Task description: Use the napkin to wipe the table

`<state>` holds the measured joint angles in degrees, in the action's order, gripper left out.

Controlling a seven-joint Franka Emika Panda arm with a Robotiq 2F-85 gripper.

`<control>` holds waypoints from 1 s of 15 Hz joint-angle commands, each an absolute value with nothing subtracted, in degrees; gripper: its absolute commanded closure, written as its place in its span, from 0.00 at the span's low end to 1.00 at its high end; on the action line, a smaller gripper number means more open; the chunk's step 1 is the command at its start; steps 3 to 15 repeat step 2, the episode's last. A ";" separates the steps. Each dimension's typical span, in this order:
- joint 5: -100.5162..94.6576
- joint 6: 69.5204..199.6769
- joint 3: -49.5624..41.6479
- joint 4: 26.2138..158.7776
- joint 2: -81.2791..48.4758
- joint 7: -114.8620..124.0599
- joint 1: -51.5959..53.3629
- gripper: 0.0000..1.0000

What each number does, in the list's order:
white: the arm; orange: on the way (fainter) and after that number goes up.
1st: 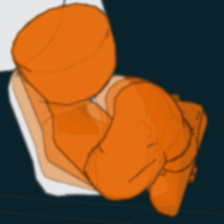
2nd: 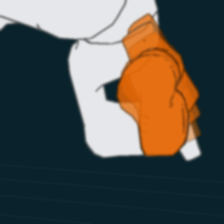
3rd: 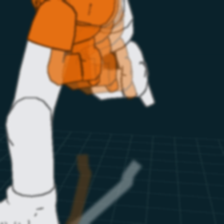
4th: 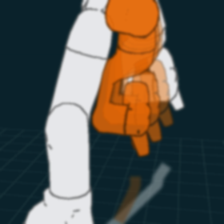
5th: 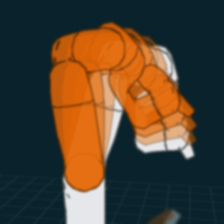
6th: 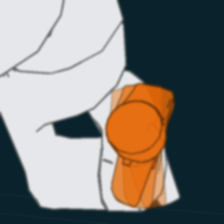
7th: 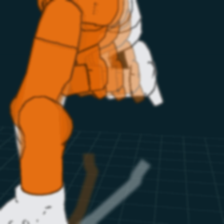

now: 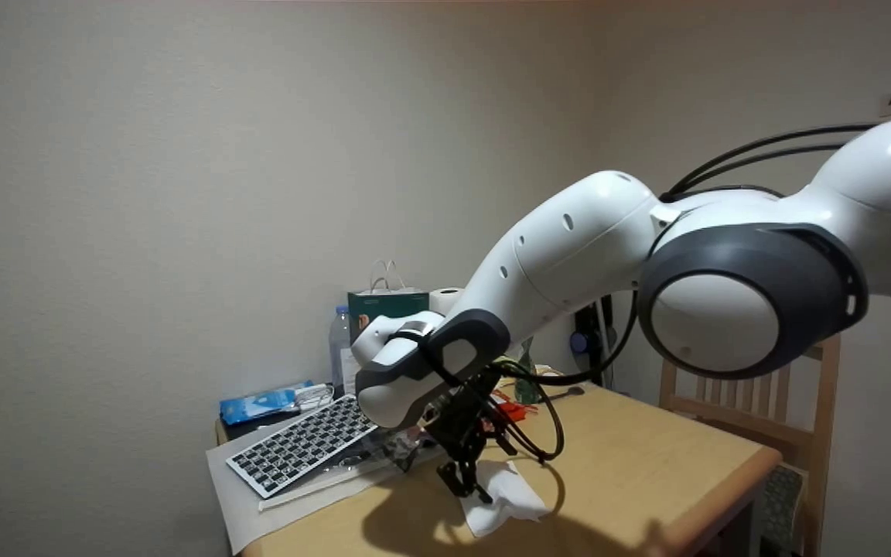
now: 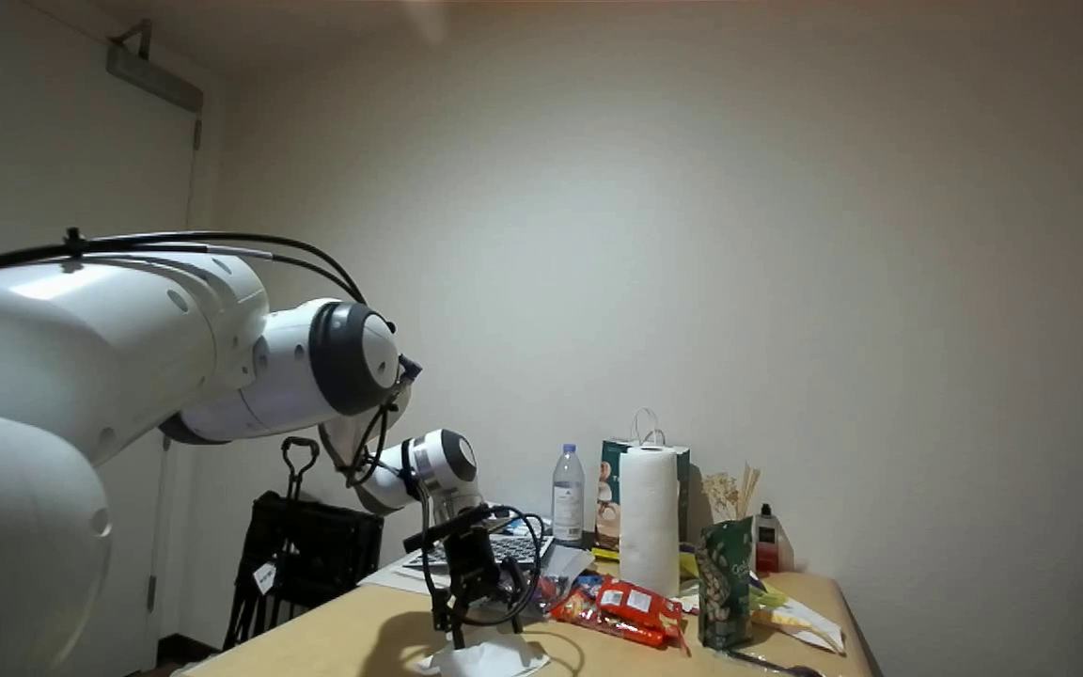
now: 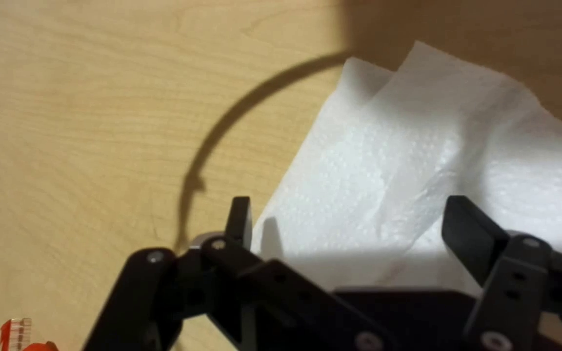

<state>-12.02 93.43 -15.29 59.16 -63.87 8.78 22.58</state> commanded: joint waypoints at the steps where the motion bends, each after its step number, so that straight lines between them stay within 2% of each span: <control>1: -12.02 93.43 -15.28 59.14 -63.87 8.78 22.50 0.00; 15: -12.02 93.43 -15.27 59.11 -63.87 8.78 22.49 0.00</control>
